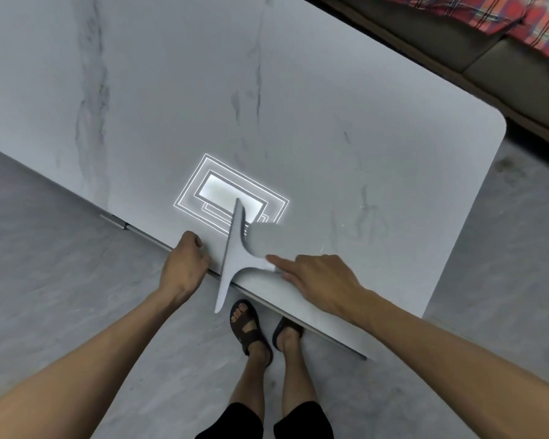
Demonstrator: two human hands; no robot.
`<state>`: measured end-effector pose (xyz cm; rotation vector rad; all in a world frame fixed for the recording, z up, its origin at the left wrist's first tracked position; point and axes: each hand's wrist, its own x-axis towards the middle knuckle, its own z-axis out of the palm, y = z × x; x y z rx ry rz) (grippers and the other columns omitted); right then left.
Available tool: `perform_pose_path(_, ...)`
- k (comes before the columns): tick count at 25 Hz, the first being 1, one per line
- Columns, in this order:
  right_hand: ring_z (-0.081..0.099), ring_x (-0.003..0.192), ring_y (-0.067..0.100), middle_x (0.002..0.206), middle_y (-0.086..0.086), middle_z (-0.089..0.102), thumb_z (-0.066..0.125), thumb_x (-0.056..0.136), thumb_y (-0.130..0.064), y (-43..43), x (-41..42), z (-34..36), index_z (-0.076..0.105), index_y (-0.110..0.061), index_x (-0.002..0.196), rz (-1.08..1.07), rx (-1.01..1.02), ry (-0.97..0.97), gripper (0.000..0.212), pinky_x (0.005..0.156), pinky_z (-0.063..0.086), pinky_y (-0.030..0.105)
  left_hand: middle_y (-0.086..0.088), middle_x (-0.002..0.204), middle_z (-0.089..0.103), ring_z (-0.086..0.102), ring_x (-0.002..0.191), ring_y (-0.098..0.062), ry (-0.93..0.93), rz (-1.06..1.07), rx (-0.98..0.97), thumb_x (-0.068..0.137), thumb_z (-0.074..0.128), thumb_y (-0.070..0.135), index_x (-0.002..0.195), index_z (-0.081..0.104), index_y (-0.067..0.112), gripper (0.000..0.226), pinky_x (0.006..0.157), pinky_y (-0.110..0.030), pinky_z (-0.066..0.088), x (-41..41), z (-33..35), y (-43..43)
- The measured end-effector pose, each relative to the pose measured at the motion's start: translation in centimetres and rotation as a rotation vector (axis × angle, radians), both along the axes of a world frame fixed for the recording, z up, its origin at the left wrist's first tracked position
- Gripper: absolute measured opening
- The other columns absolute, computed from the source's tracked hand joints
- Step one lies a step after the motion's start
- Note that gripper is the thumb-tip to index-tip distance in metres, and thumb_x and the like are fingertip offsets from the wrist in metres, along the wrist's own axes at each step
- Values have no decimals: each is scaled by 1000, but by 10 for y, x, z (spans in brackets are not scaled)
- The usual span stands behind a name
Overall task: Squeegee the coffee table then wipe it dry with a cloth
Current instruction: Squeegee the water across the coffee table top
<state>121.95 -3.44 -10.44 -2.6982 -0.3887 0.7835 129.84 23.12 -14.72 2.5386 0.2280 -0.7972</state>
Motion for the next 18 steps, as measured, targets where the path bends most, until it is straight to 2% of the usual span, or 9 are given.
perform_pose_path(2,63,75,27,94,2,64,28,104,-43,24,4,-12,25,-48,147,73,1,3,43,67,51,38,5,76,51,49,65,-14,26,-33,-13,83,55,17,96,42,18,19,54,-31,34,-4,-1,6)
perform_pose_path(4,63,76,27,93,1,64,29,104,-43,21,-2,-19,27,-48,146,74,-19,-1,43,65,49,36,1,83,53,52,70,-20,41,-92,-36,81,58,16,97,41,18,23,57,-31,36,-8,-3,6)
perform_pose_path(7,62,71,23,88,-3,63,28,103,-47,-18,-26,-15,26,-51,145,15,-76,-7,43,58,41,32,-3,91,52,50,70,-19,45,-195,-81,79,58,13,95,41,19,24,54,-28,34,-16,-7,-2)
perform_pose_path(9,64,74,21,90,-7,65,24,101,-52,-55,-50,-6,25,-55,144,-58,-115,23,43,60,42,32,-7,102,48,48,73,-21,74,-276,-74,78,59,12,97,43,15,24,55,-28,35,-21,-9,-13)
perform_pose_path(11,66,82,18,94,-10,65,20,100,-54,-89,-74,5,21,-58,143,-113,-172,71,43,66,47,33,-17,125,41,52,96,-31,160,-412,-5,79,59,14,103,46,8,27,73,-35,46,-24,-12,-25)
perform_pose_path(13,66,86,17,95,-13,64,17,99,-55,-115,-92,15,20,-59,143,-155,-225,107,44,67,49,33,-26,147,23,41,124,-44,274,-492,64,80,54,15,109,46,2,33,93,-46,45,-22,-16,-32)
perform_pose_path(15,65,88,17,95,-14,63,19,99,-54,-134,-105,26,22,-59,143,-217,-254,145,44,66,49,32,-31,154,7,23,138,-49,357,-480,79,80,50,14,115,43,-1,38,105,-52,37,-18,-17,-37)
perform_pose_path(18,65,89,15,97,-15,63,20,99,-54,-144,-112,44,22,-59,143,-234,-305,155,44,60,44,28,-32,157,-6,1,146,-46,409,-474,80,81,48,14,121,40,-2,44,113,-53,27,-16,-18,-39)
